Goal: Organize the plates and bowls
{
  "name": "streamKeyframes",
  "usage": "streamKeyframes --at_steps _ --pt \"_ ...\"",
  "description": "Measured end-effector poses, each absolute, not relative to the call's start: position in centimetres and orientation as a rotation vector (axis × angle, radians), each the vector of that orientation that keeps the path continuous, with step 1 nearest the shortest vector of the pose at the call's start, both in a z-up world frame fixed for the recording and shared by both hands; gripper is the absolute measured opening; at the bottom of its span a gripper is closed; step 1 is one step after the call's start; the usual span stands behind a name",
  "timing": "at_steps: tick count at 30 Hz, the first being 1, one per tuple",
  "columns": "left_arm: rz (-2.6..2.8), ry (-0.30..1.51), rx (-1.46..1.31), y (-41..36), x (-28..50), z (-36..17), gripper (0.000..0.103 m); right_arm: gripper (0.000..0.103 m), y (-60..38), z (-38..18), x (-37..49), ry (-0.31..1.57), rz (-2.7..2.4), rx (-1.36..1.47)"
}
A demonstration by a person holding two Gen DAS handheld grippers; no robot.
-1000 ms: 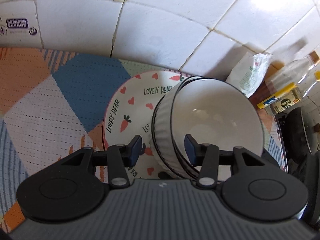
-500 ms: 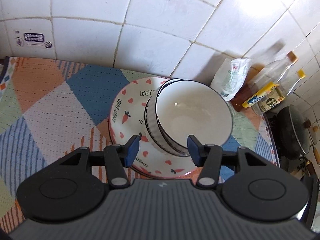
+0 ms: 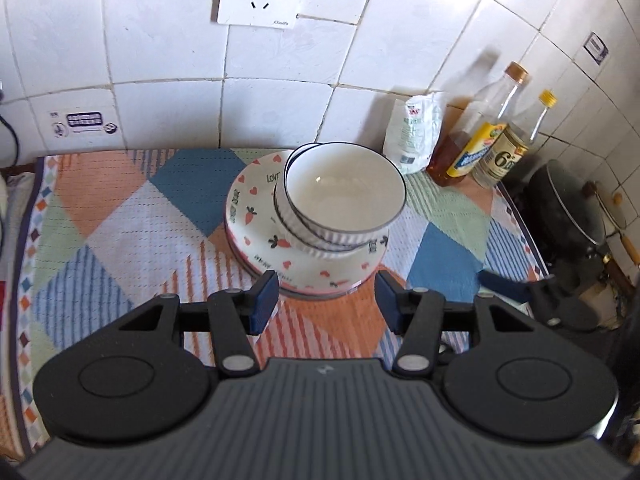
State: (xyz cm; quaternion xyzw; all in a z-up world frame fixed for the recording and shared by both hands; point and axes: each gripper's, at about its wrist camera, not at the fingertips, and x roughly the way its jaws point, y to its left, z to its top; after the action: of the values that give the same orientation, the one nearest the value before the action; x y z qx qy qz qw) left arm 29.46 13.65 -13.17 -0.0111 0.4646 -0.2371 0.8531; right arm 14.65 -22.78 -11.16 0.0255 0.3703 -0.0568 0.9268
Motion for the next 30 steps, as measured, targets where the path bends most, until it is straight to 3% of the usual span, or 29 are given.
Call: streamKeyframes --at_steps 16,30 --pt "-0.396 0.987 0.046 16.8 20.6 -8.9 0.061 0.099 -20.7 -2.4 7.4 0.772 -0.285 0.073" --pt "-0.357 0.916 0.107 19.0 14.8 -6.2 0.077 0.100 -18.7 0.1 2.2 0.737 -0.301 0.054"
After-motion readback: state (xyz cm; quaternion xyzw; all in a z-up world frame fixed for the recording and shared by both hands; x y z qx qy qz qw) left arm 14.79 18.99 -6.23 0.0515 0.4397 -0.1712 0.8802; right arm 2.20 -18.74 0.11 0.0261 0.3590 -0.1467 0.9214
